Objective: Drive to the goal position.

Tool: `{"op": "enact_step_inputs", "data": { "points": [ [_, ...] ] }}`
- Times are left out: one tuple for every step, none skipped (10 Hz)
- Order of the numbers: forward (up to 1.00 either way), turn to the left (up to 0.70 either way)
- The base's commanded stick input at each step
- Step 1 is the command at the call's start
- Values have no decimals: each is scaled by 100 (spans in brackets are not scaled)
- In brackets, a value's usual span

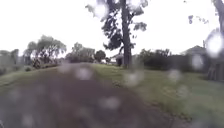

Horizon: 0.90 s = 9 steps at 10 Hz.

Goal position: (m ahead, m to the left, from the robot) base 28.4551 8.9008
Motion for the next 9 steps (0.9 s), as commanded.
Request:
{"op": "enact_step_inputs", "data": {
  "points": [
    [70, 34],
    [70, 34],
    [70, 34],
    [70, 34],
    [70, 34],
    [70, 34],
    [70, 0],
    [70, 0],
    [70, 0]
  ]
}}
